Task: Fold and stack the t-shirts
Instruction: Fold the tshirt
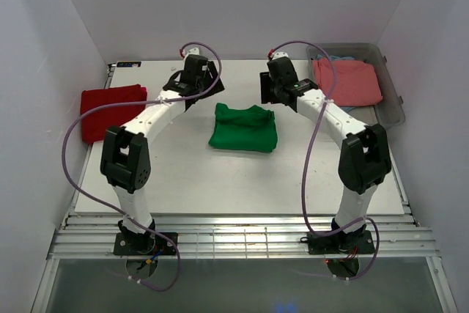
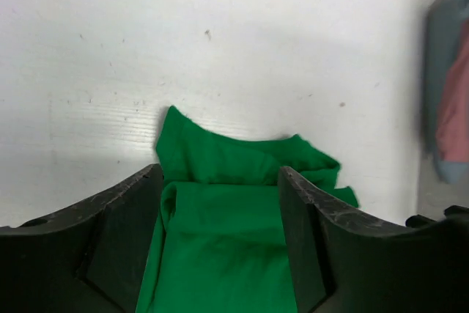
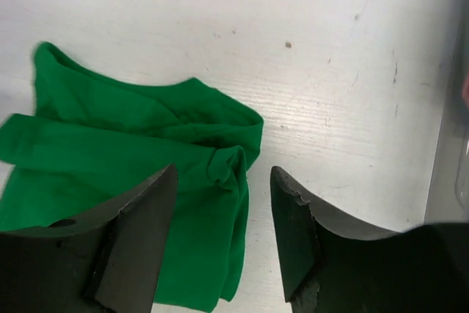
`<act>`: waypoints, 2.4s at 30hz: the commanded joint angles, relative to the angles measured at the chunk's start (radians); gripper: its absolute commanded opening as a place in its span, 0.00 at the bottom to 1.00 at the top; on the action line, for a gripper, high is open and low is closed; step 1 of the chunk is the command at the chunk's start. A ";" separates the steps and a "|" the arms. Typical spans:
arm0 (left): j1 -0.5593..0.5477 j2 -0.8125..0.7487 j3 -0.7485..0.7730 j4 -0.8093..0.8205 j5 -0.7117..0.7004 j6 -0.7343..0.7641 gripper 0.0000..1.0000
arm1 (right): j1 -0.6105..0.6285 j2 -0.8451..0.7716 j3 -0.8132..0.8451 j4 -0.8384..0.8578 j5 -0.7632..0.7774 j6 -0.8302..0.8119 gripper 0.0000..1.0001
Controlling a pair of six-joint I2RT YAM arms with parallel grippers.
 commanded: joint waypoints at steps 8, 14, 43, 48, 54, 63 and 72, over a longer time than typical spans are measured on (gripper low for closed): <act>-0.079 -0.255 -0.324 0.216 0.222 -0.113 0.00 | -0.003 -0.117 -0.152 0.150 -0.425 0.029 0.08; -0.134 -0.234 -0.444 0.334 0.291 -0.155 0.00 | 0.000 -0.040 -0.166 0.194 -0.595 0.092 0.08; -0.203 -0.014 -0.503 0.440 0.349 -0.176 0.00 | -0.014 0.182 -0.054 0.197 -0.635 0.124 0.08; -0.205 0.035 -0.519 0.453 0.363 -0.175 0.00 | -0.027 0.233 -0.025 0.190 -0.628 0.124 0.08; -0.205 0.041 -0.545 0.460 0.368 -0.167 0.00 | -0.046 0.319 0.028 0.194 -0.606 0.123 0.08; -0.205 0.029 -0.594 0.467 0.381 -0.176 0.00 | -0.119 0.448 0.274 0.194 -0.572 0.156 0.08; -0.205 0.001 -0.522 0.442 0.372 -0.117 0.00 | -0.135 0.223 0.147 0.307 -0.588 0.115 0.08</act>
